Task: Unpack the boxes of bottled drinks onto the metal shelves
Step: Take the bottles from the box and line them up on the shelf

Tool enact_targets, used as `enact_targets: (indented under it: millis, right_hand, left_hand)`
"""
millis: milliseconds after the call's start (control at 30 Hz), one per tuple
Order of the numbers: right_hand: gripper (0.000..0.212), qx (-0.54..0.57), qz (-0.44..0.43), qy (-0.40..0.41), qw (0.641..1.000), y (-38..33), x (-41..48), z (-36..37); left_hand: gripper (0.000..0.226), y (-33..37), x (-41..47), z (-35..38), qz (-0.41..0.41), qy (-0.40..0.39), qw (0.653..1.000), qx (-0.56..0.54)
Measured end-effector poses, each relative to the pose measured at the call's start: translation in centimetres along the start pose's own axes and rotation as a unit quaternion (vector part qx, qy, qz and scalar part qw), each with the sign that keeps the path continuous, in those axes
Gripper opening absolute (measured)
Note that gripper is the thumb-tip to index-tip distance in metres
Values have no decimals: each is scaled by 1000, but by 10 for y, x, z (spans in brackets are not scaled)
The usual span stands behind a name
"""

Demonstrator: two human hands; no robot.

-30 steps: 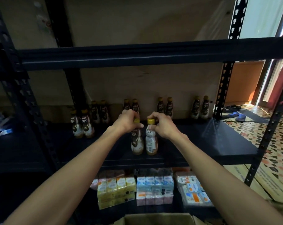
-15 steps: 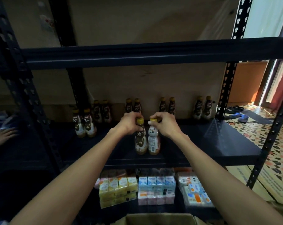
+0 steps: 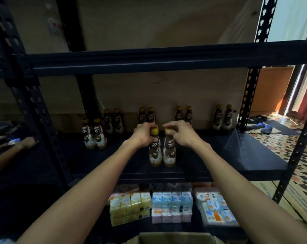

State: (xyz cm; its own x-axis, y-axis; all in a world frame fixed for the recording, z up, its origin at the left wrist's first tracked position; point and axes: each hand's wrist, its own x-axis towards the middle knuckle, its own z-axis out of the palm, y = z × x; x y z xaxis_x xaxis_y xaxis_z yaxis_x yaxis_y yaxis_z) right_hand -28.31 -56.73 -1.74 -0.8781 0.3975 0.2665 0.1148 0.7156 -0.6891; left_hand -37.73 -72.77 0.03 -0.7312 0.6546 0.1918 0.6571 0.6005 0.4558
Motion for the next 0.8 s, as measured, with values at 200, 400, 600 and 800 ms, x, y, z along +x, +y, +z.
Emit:
enact_targets:
  millis: [200,400,600,800]
  right_hand:
    - [35,-43,-30,19,998,0,-7,0]
    - [26,1,-24,12,1000,-1,0,0]
    - [38,74,5,-1,997,8,1,1]
    - [83,137,89,4,987,28,-13,23]
  left_hand:
    - [59,0,2,2,7,2,1000,12]
    - [59,-6,6,3,11,1,1000,12]
    - [59,-7,8,6,5,-4,1000,12]
    - [46,-6,10,6,18,-7,1000,4]
